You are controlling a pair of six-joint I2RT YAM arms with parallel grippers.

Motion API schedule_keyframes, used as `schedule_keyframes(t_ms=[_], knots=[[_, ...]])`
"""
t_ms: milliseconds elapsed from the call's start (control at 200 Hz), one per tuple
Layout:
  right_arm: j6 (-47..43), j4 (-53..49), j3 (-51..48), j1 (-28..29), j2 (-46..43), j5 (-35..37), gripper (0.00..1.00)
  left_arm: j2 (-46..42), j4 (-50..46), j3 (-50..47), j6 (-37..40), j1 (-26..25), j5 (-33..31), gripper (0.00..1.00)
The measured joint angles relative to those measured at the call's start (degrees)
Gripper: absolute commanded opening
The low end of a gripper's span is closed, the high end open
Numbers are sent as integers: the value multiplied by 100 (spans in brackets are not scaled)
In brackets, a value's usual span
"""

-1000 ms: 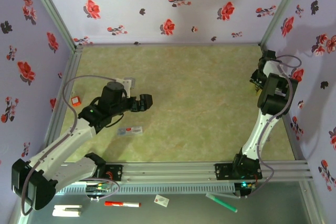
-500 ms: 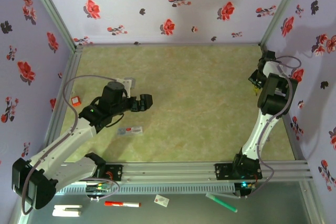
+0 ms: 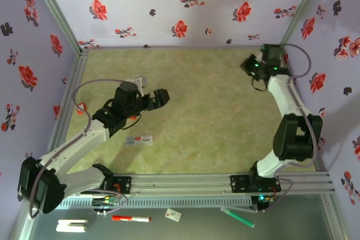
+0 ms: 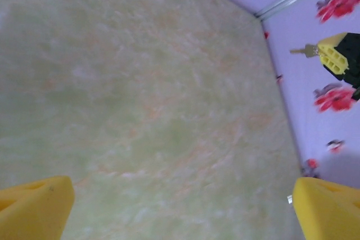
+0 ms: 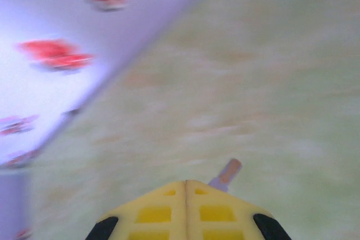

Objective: Unlock with the key

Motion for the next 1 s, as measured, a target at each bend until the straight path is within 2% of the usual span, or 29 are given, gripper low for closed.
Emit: schedule_keyframes(t_ms=[160,360,685,995], knots=[[870,1460,-243,1226,-299,-490,0,498,732,442,-1235,-37,92,99],[1646,2662,-540,2072,-125,-579,0,807,1786,525,-2743,-44,129,99],[2245,3620,-905,2734,-39,-487,0,1311,3320,4,-4651,-96,96,98],[2490,4144,-1174,3067,-24,-398,0,1582,4039,-140,-5552,-173,-138,98]])
